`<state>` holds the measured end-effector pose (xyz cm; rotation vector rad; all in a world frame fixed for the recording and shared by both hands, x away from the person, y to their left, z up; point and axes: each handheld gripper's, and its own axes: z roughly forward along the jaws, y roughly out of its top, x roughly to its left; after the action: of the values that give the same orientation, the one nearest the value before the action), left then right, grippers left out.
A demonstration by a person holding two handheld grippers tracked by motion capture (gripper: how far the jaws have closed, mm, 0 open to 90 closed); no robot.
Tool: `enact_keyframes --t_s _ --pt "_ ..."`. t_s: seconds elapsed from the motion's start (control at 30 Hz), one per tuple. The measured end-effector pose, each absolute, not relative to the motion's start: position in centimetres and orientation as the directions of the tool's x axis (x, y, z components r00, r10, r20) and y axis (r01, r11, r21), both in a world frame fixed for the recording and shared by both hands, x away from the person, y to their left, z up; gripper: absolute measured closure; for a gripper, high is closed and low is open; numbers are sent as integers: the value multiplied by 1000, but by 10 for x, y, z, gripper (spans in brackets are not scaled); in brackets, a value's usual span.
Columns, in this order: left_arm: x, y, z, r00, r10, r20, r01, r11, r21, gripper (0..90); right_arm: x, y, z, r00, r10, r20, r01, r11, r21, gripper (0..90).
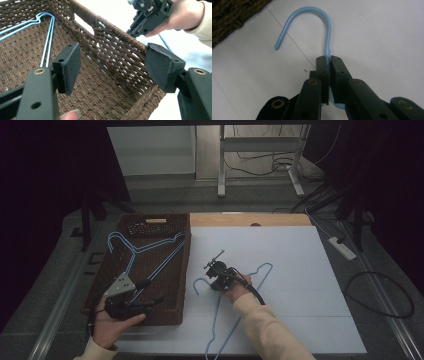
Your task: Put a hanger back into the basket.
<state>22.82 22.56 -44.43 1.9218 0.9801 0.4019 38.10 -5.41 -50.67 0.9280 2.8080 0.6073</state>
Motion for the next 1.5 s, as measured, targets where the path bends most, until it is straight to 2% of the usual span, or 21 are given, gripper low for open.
enact_keyframes --t_s 0.5,0.77,1.13,1.5 --pt "228 224 -443 631 768 -108 471 -269 840 305 356 -91 -475 -807 590 -15 456 640 618 859" --pt "228 223 -443 628 771 -111 476 -267 838 305 348 -110 -464 -803 596 -2 430 583 690 859" --pt "227 212 -440 641 758 -122 486 -278 829 306 344 -119 -463 -798 602 -2 419 557 717 859" --pt "220 186 -433 681 709 -180 508 -280 815 307 343 -121 -463 -797 604 -5 413 550 726 859"
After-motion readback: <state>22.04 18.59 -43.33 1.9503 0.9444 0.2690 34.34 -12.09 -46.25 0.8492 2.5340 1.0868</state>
